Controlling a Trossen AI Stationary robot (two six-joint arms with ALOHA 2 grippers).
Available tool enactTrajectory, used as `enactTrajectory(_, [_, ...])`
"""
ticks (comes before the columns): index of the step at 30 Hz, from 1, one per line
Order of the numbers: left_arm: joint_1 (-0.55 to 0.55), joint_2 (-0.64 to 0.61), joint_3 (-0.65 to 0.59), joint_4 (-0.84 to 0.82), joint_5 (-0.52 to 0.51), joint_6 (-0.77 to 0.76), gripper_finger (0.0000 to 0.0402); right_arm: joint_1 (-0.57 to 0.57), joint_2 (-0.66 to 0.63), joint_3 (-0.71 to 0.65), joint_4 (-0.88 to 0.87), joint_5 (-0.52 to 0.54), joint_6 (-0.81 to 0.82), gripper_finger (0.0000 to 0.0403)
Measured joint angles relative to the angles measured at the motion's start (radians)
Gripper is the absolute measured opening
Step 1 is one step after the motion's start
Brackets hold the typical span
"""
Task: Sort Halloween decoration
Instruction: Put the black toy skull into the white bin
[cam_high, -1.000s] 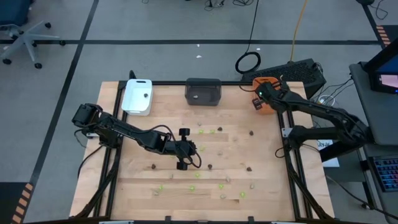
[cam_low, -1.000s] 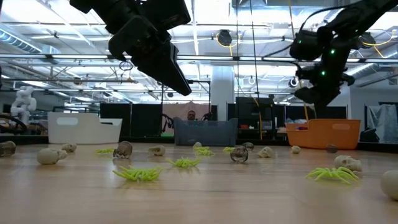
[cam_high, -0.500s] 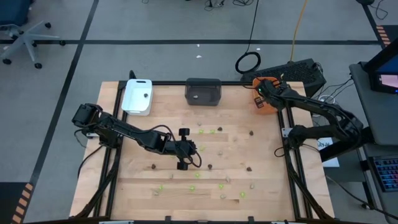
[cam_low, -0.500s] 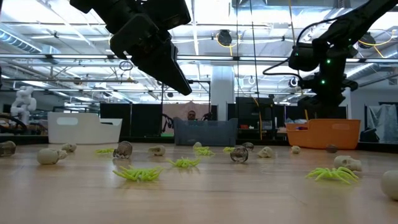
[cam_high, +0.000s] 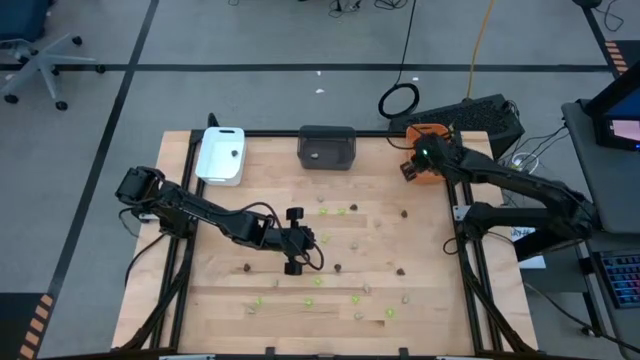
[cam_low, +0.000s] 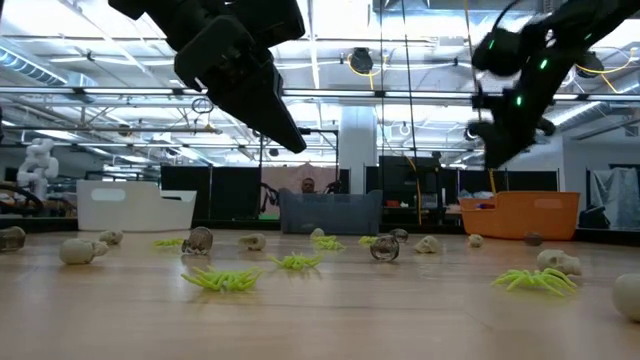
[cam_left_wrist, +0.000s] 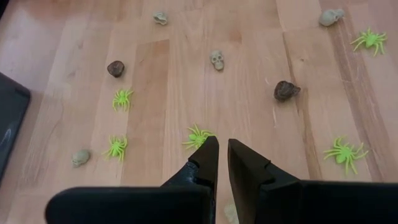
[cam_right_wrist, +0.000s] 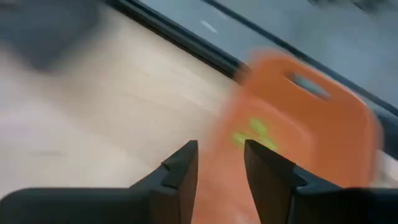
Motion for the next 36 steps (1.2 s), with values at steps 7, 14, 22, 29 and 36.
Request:
enactTrajectory(7, [0.000,0.000,0.000,-0.007,0.000,-0.001,0.0033,0.291,-0.189,-0.075,0.240,-0.184,-0.009,0.0120])
enactTrajectory(14, [-0.001,0.000,0.000,-0.137,-0.089,-0.095,0.0033,0.621,-0.183,-0.238,0.651,-0.337,-0.009,0.0120])
enactTrajectory(22, [-0.011,0.000,0.000,-0.365,-0.133,-0.311,0.0033,0.893,-0.028,-0.264,0.824,-0.157,-0.116,0.0120])
enactTrajectory(29, [-0.083,0.000,0.000,-0.384,-0.037,-0.368,0.0061,0.992,0.188,-0.264,0.990,-0.101,-0.128,0.0120])
enactTrajectory(36, [-0.196,0.000,0.000,-0.385,-0.034,-0.419,0.0134,1.026,0.336,-0.263,1.195,-0.102,-0.212,0.0120])
